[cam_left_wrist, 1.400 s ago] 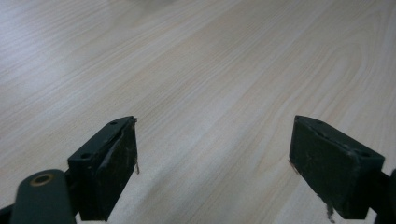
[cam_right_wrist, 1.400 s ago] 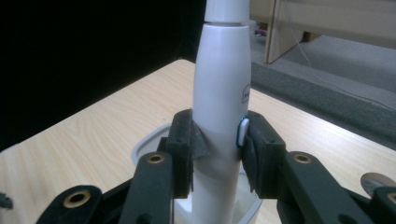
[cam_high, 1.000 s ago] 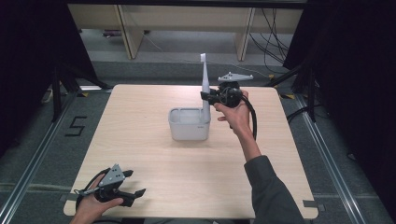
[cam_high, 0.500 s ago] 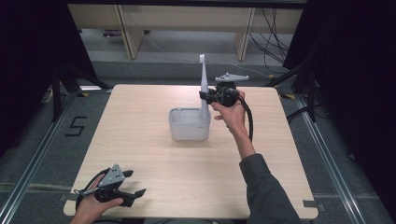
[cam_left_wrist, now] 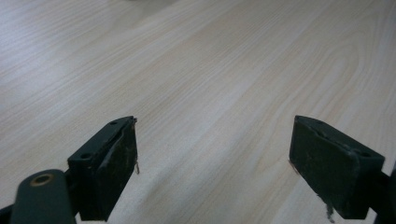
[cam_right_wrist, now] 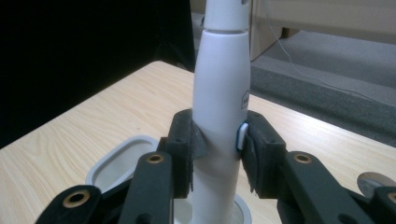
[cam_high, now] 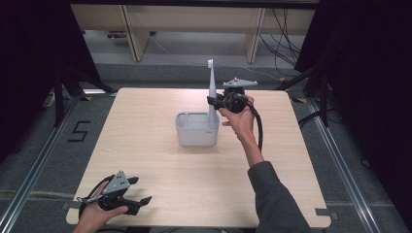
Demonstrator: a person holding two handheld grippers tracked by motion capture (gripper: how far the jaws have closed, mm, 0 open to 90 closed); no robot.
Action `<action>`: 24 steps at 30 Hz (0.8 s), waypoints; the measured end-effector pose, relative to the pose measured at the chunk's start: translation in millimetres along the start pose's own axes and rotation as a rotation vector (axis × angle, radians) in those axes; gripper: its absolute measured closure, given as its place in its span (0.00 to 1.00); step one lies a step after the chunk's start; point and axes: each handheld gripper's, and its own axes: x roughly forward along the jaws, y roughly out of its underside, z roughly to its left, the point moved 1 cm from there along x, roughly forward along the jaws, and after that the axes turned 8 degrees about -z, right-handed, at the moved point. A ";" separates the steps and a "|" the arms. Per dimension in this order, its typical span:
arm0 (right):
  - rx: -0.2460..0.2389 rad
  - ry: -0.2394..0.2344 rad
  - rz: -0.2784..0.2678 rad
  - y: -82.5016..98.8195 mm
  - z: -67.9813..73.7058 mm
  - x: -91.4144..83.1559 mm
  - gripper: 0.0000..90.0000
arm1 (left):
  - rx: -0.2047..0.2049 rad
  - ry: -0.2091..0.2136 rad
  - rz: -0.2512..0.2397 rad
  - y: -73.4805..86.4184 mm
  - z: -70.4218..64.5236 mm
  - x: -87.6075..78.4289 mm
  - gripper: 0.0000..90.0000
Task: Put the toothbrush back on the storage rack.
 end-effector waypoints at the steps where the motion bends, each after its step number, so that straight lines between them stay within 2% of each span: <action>1: 0.010 0.002 0.007 0.5 0.5 -0.4 0.74 | -0.007 0.000 -0.008 0.9 -0.5 0.7 0.17; 3: 0.026 0.004 0.007 1.7 1.4 -0.3 0.74 | -0.011 -0.003 -0.020 1.3 -0.7 1.3 0.17; 7: 0.011 0.013 0.017 8.5 0.1 1.0 0.74 | 0.003 -0.001 0.008 0.4 0.1 -0.3 0.17; 9: 0.005 0.002 0.015 11.7 -1.3 2.2 0.74 | -0.012 -0.008 -0.017 1.1 -1.2 1.6 0.17; 10: -0.003 0.009 0.021 12.3 -1.2 2.1 0.74 | 0.004 -0.001 0.004 0.1 0.0 0.3 0.17; 11: 0.008 0.006 0.025 12.7 -0.3 2.3 0.74 | 0.004 -0.001 0.004 0.1 0.0 0.3 0.17; 12: 0.009 0.004 0.029 12.7 0.4 2.2 0.74 | -0.006 -0.004 -0.005 1.4 -0.6 1.3 0.17; 13: -0.010 0.004 0.024 13.0 0.1 2.4 0.74 | -0.007 -0.005 -0.007 1.5 -0.5 1.5 0.17; 14: -0.003 0.021 0.029 13.1 0.9 1.7 0.74 | -0.013 -0.004 -0.008 0.9 -1.0 1.5 0.17; 16: -0.017 0.025 0.036 12.9 0.9 1.6 0.74 | -0.011 -0.001 -0.010 0.6 -1.2 1.2 0.17; 17: -0.009 0.022 0.044 14.6 3.4 2.3 0.74 | 0.009 -0.002 0.002 0.3 0.0 0.4 0.17; 18: -0.024 0.017 0.041 15.6 3.0 3.2 0.74 | -0.011 -0.002 -0.003 1.1 -1.0 1.0 0.17; 20: -0.029 0.015 0.041 16.5 2.6 3.4 0.74 | -0.013 -0.002 -0.017 1.3 -0.9 1.6 0.17; 21: -0.028 0.016 0.055 19.3 2.4 3.8 0.74 | 0.006 0.004 0.009 -0.1 0.1 -0.3 0.17; 23: -0.022 0.030 0.061 21.9 3.2 4.1 0.74 | -0.010 -0.001 0.000 0.8 -1.2 0.9 0.17; 24: -0.030 0.021 0.060 23.1 2.2 4.9 0.74 | -0.010 -0.001 0.000 0.8 -1.2 0.9 0.17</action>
